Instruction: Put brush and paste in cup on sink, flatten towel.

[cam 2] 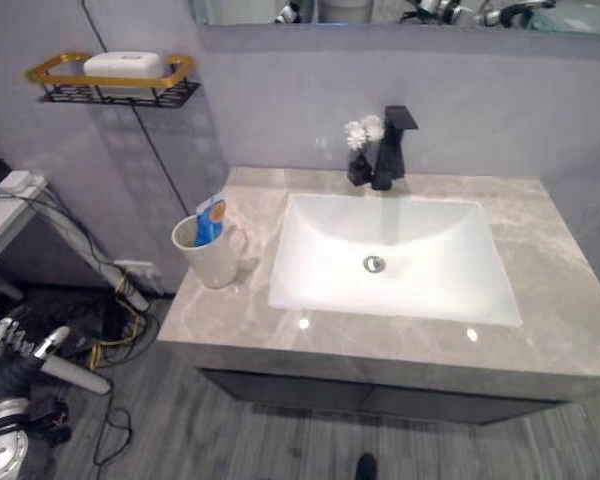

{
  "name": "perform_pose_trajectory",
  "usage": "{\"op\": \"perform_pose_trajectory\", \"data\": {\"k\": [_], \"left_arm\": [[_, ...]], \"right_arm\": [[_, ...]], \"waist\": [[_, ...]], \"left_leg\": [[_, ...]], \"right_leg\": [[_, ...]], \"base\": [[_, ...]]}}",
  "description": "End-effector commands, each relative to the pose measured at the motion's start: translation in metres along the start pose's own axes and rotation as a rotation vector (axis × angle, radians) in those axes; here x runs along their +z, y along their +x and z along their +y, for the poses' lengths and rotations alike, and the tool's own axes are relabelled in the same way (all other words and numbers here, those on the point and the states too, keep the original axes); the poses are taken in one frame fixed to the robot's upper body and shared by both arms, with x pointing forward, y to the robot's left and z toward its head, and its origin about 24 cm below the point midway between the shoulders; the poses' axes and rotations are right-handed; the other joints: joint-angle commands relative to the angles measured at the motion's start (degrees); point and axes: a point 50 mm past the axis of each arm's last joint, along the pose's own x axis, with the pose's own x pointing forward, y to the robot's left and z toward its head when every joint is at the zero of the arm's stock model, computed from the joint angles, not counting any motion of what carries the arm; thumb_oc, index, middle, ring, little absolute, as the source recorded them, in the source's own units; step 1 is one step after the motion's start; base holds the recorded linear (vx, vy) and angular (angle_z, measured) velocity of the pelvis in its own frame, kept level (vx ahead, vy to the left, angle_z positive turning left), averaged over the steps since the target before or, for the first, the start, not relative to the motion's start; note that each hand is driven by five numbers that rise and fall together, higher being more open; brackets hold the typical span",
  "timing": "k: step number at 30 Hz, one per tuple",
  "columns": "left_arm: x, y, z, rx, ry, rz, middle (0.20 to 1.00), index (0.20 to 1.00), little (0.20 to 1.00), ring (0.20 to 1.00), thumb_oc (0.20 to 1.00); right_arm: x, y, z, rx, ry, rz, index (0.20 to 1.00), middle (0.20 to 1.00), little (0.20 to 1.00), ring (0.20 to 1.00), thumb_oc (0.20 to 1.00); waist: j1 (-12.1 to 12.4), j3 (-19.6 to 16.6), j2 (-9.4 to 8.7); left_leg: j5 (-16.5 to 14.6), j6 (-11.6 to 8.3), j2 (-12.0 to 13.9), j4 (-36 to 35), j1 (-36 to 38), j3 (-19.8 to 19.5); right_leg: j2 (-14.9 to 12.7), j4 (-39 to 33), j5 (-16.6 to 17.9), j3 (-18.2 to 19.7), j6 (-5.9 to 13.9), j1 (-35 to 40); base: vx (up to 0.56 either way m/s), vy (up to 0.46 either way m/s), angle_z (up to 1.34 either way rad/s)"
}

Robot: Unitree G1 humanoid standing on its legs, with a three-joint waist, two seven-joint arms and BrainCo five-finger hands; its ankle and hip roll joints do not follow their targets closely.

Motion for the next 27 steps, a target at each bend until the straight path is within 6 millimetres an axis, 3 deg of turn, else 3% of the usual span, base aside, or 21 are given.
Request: {"op": "perform_pose_trajectory", "data": {"k": [1, 2, 3, 4, 5, 6, 9, 10, 11, 12, 13, 14, 16, 20, 23, 25, 27], "left_arm": [[0.047, 0.018, -0.013, -0.122, -0.039, -0.224, 0.2, 0.2, 0.2, 0.2, 0.2], [0.048, 0.018, -0.024, -0.175, -0.122, -0.221, 0.2, 0.2, 0.2, 0.2, 0.2], [0.048, 0.019, -0.023, -0.176, -0.124, -0.222, 0.2, 0.2, 0.2, 0.2, 0.2], [0.049, 0.017, -0.038, -0.255, -0.18, -0.221, 0.2, 0.2, 0.2, 0.2, 0.2], [0.051, 0.016, -0.043, -0.294, -0.179, -0.225, 0.2, 0.2, 0.2, 0.2, 0.2], [0.052, 0.016, -0.042, -0.294, -0.177, -0.225, 0.2, 0.2, 0.2, 0.2, 0.2], [0.058, 0.014, -0.053, -0.385, -0.125, -0.242, 0.2, 0.2, 0.2, 0.2, 0.2], [0.06, 0.014, -0.055, -0.405, -0.131, -0.248, 0.2, 0.2, 0.2, 0.2, 0.2], [0.06, 0.014, -0.055, -0.404, -0.128, -0.248, 0.2, 0.2, 0.2, 0.2, 0.2], [0.06, 0.016, -0.057, -0.449, -0.135, -0.235, 0.2, 0.2, 0.2, 0.2, 0.2], [0.057, 0.016, -0.057, -0.453, -0.145, -0.222, 0.2, 0.2, 0.2, 0.2, 0.2], [0.049, 0.016, -0.057, -0.467, -0.17, -0.177, 0.2, 0.2, 0.2, 0.2, 0.2], [0.029, 0.01, -0.061, -0.511, -0.199, -0.069, 0.2, 0.2, 0.2, 0.2, 0.2], [0.024, 0.002, -0.062, -0.57, -0.163, -0.03, 0.2, 0.2, 0.2, 0.2, 0.2], [0.021, 0.001, -0.074, -0.665, -0.142, 0.015, 0.2, 0.2, 0.2, 0.2, 0.2], [0.022, 0.001, -0.078, -0.709, -0.123, 0.025, 0.2, 0.2, 0.2, 0.2, 0.2], [0.029, 0.003, -0.082, -0.756, -0.103, 0.014, 0.2, 0.2, 0.2, 0.2, 0.2]], "right_arm": [[0.011, -0.001, 0.01, -0.043, 0.332, 0.101, 1.0, 1.0, 1.0, 1.0, 1.0], [-0.013, -0.017, 0.027, 0.056, 0.324, 0.205, 1.0, 1.0, 1.0, 1.0, 1.0], [-0.013, -0.017, 0.027, 0.059, 0.328, 0.207, 1.0, 1.0, 1.0, 1.0, 1.0], [-0.043, -0.037, 0.04, 0.151, 0.268, 0.33, 1.0, 1.0, 1.0, 1.0, 1.0], [-0.057, -0.05, 0.048, 0.205, 0.253, 0.401, 1.0, 1.0, 1.0, 1.0, 1.0], [-0.057, -0.05, 0.048, 0.209, 0.256, 0.403, 1.0, 1.0, 1.0, 1.0, 1.0], [-0.095, -0.108, 0.076, 0.489, 0.101, 0.551, 1.0, 1.0, 1.0, 1.0, 1.0], [-0.102, -0.123, 0.081, 0.549, 0.076, 0.575, 1.0, 1.0, 1.0, 1.0, 1.0], [-0.102, -0.124, 0.082, 0.553, 0.076, 0.576, 1.0, 1.0, 1.0, 1.0, 1.0], [-0.112, -0.178, 0.104, 0.878, -0.1, 0.555, 1.0, 1.0, 1.0, 1.0, 1.0], [-0.105, -0.191, 0.114, 0.986, -0.139, 0.483, 1.0, 1.0, 1.0, 1.0, 1.0], [-0.107, -0.218, 0.122, 1.218, -0.292, 0.366, 1.0, 1.0, 1.0, 1.0, 1.0], [-0.095, -0.245, 0.133, 1.429, -0.461, 0.117, 1.0, 1.0, 1.0, 1.0, 1.0], [-0.079, -0.267, 0.141, 1.553, -0.454, -0.051, 1.0, 1.0, 1.0, 1.0, 1.0], [-0.06, -0.284, 0.149, 1.604, -0.409, -0.158, 1.0, 1.0, 1.0, 1.0, 1.0], [-0.06, -0.288, 0.149, 1.62, -0.432, -0.189, 1.0, 1.0, 1.0, 1.0, 1.0], [-0.072, -0.29, 0.144, 1.634, -0.494, -0.167, 1.0, 1.0, 1.0, 1.0, 1.0]], "waist": [[1.1, -0.4, -1.12], [1.0, -0.1, -0.56], [1.0, -0.1, -0.63], [0.8, 0.4, -0.28], [0.9, 0.5, -0.14], [0.8, 0.5, -0.24], [0.9, 1.0, 0.01], [1.0, 1.1, 0.23], [0.9, 1.0, 0.09], [1.5, 1.5, 0.31], [1.5, 1.5, 0.34], [1.7, 1.7, 0.29], [1.7, 1.5, 0.35], [1.6, 1.5, 0.51], [1.6, 1.5, 1.02], [1.4, 1.6, 1.3], [1.2, 1.8, 1.41]], "left_leg": [[4.7, -4.64, 5.6, 0.3, -4.0, -6.1], [4.9, -4.68, 5.7, 0.3, -4.1, -6.0], [4.9, -4.7, 5.7, 0.3, -4.1, -6.0], [5.1, -4.8, 5.7, 0.3, -4.0, -6.0], [5.2, -4.86, 5.8, 0.3, -4.2, -6.0], [5.2, -4.88, 5.8, 0.3, -4.2, -6.0], [5.5, -5.06, 6.0, 0.3, -4.1, -5.9], [5.6, -5.05, 6.0, 0.3, -4.2, -5.9], [5.6, -5.06, 6.0, 0.3, -4.2, -5.9], [5.6, -5.27, 6.0, 0.3, -3.8, -5.8], [6.0, -5.28, 6.0, 0.3, -4.1, -5.8], [6.1, -5.39, 6.0, 0.3, -3.9, -5.6], [6.6, -5.54, 6.1, 0.3, -4.3, -5.9], [6.9, -5.66, 6.1, 0.3, -4.6, -6.1], [7.2, -5.93, 6.0, 0.3, -5.2, -6.6], [7.3, -6.08, 6.0, 0.3, -5.6, -6.7], [7.3, -6.23, 6.1, 0.3, -5.9, -6.7]], "right_leg": [[-4.9, 0.4, 3.0, -0.1, 4.42, 5.4], [-4.8, 0.4, 2.8, -0.1, 4.36, 5.2], [-4.8, 0.4, 2.8, -0.2, 4.34, 5.2], [-4.6, 0.4, 2.6, -0.2, 4.24, 5.4], [-4.6, 0.4, 2.5, -0.3, 4.15, 5.3], [-4.5, 0.4, 2.5, -0.3, 4.13, 5.3], [-4.4, 0.4, 2.4, -0.3, 3.85, 5.6], [-4.3, 0.5, 2.4, -0.3, 3.79, 5.5], [-4.3, 0.5, 2.3, -0.3, 3.78, 5.5], [-4.2, 0.5, 2.0, -0.3, 3.59, 5.8], [-4.1, 0.4, 2.3, -0.2, 3.5, 5.5], [-4.1, 0.4, 2.2, 0.0, 3.42, 5.6], [-4.1, 0.4, 2.2, -0.1, 3.28, 5.3], [-4.1, 0.4, 2.1, -0.4, 3.31, 5.3], [-4.2, 0.4, 2.1, -0.9, 3.39, 5.1], [-4.1, 0.4, 2.1, -1.0, 3.38, 5.0], [-4.1, 0.4, 2.1, -1.3, 3.4, 4.8]], "base": [[-0.04, -0.027, -0.04], [-0.03, -0.018, -0.02], [-0.06, -0.018, 0.01], [-0.05, -0.017, 0.05], [-0.05, -0.017, 0.04], [0.0, 0.0, 0.0], [-0.02, -0.014, 0.0], [0.0, 0.0, 0.0], [0.0, 0.0, 0.0], [-0.03, -0.034, 0.01], [-0.04, -0.04, -0.01], [0.0, 0.0, 0.0], [0.0, 0.0, 0.0], [0.0, -0.006, 0.02], [0.02, -0.026, 0.06], [0.01, -0.018, 0.15], [0.03, -0.021, 0.11]]}}
